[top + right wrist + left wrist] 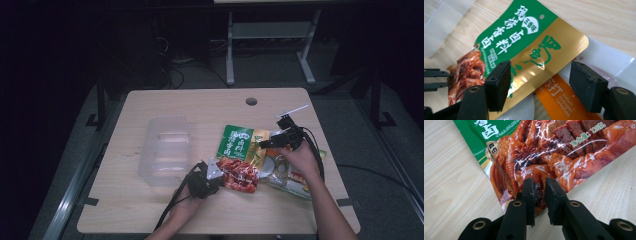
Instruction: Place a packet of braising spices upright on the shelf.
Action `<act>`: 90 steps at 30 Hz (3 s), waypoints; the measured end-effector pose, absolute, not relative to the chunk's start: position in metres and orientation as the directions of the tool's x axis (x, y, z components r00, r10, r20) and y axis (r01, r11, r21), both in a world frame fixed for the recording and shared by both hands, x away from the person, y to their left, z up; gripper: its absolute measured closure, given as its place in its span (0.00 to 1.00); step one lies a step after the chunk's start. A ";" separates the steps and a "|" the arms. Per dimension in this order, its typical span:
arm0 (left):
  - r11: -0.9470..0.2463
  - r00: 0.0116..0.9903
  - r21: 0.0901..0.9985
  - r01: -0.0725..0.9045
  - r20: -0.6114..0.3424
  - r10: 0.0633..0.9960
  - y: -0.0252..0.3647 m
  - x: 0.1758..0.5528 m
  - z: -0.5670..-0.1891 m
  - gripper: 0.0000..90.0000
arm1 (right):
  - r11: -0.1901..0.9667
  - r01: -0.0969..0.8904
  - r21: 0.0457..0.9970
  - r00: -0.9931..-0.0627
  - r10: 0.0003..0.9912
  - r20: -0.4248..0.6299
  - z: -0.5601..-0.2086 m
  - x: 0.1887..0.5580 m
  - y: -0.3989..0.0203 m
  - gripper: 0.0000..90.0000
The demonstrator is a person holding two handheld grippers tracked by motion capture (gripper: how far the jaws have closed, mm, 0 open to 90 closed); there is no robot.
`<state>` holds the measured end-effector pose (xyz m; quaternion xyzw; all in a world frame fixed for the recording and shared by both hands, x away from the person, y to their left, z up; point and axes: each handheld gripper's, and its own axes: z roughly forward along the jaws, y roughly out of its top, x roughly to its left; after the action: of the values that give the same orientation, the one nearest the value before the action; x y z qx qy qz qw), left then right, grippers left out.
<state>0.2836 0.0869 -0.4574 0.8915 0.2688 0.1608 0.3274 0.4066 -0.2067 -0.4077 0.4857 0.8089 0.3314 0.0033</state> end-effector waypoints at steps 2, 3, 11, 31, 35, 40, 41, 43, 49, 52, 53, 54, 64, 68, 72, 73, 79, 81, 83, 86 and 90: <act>-0.639 0.801 0.672 0.374 0.113 0.587 0.087 0.283 -0.458 0.86 | 0.300 0.800 0.519 -0.509 0.798 0.324 -0.412 0.410 -0.205 0.37; -0.642 0.802 0.671 0.371 0.117 0.586 0.086 0.283 -0.459 0.86 | 0.302 0.809 0.504 -0.503 0.800 0.327 -0.416 0.412 -0.203 0.37; -0.637 0.801 0.674 0.374 0.112 0.588 0.085 0.282 -0.461 0.86 | 0.280 0.824 0.493 -0.485 0.798 0.357 -0.425 0.416 -0.202 0.41; -0.639 0.802 0.671 0.375 0.111 0.586 0.085 0.283 -0.462 0.86 | 0.295 0.821 0.488 -0.524 0.727 0.443 -0.429 0.415 -0.192 0.78; -0.644 0.803 0.669 0.372 0.115 0.584 0.085 0.283 -0.462 0.85 | 0.297 0.808 0.509 -0.544 0.709 0.449 -0.427 0.413 -0.192 0.91; -0.638 0.803 0.673 0.375 0.108 0.586 0.086 0.283 -0.462 0.82 | 0.308 0.791 0.528 -0.564 0.701 0.435 -0.423 0.411 -0.193 0.99; -0.634 0.804 0.676 0.374 0.105 0.586 0.086 0.283 -0.462 0.80 | 0.315 0.782 0.538 -0.578 0.690 0.436 -0.421 0.410 -0.193 0.99; -0.617 0.801 0.688 0.381 0.088 0.592 0.086 0.283 -0.461 0.78 | 0.327 0.773 0.544 -0.590 0.687 0.424 -0.418 0.408 -0.192 1.00; -0.575 0.796 0.719 0.392 0.048 0.603 0.090 0.283 -0.455 0.69 | 0.348 0.737 0.580 -0.629 0.668 0.398 -0.410 0.402 -0.190 1.00; -0.543 0.790 0.736 0.404 0.019 0.613 0.093 0.284 -0.451 0.64 | 0.354 0.707 0.612 -0.656 0.651 0.381 -0.401 0.396 -0.189 1.00; -0.518 0.779 0.749 0.413 0.003 0.627 0.095 0.284 -0.449 0.56 | 0.356 0.686 0.634 -0.676 0.634 0.376 -0.395 0.392 -0.190 1.00; -0.518 0.779 0.749 0.413 0.003 0.627 0.095 0.284 -0.449 0.52 | 0.355 0.677 0.645 -0.683 0.629 0.371 -0.393 0.390 -0.190 1.00; -0.400 0.769 0.803 0.441 -0.108 0.630 0.103 0.290 -0.433 0.28 | 0.397 0.549 0.735 -0.772 0.577 0.265 -0.365 0.361 -0.193 1.00; -0.349 0.752 0.815 0.463 -0.153 0.641 0.106 0.295 -0.429 0.25 | 0.414 0.484 0.771 -0.813 0.539 0.221 -0.355 0.348 -0.197 1.00; -0.333 0.744 0.812 0.479 -0.174 0.646 0.105 0.301 -0.424 0.23 | 0.437 0.421 0.795 -0.847 0.502 0.173 -0.348 0.336 -0.199 1.00; -0.326 0.744 0.813 0.482 -0.183 0.643 0.105 0.303 -0.423 0.23 | 0.443 0.406 0.799 -0.855 0.492 0.161 -0.346 0.333 -0.200 1.00; -0.298 0.737 0.800 0.521 -0.246 0.629 0.102 0.312 -0.424 0.24 | 0.442 0.352 0.825 -0.885 0.443 0.140 -0.345 0.318 -0.206 1.00; -0.300 0.739 0.797 0.525 -0.252 0.624 0.100 0.313 -0.424 0.25 | 0.442 0.347 0.827 -0.889 0.436 0.140 -0.346 0.317 -0.208 1.00; -0.325 0.759 0.792 0.516 -0.247 0.603 0.099 0.317 -0.426 0.25 | 0.430 0.338 0.837 -0.898 0.414 0.149 -0.347 0.315 -0.213 1.00; -0.302 0.752 0.784 0.543 -0.293 0.590 0.096 0.323 -0.429 0.25 | 0.433 0.325 0.841 -0.905 0.402 0.143 -0.346 0.313 -0.213 1.00; -0.287 0.766 0.788 0.544 -0.328 0.553 0.094 0.325 -0.430 0.34 | 0.437 0.324 0.839 -0.904 0.404 0.138 -0.347 0.314 -0.212 1.00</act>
<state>0.3246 0.0943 -0.4299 0.8022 0.3418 0.0043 0.4895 0.3136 -0.2116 -0.3466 0.2149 0.8466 0.4851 0.0414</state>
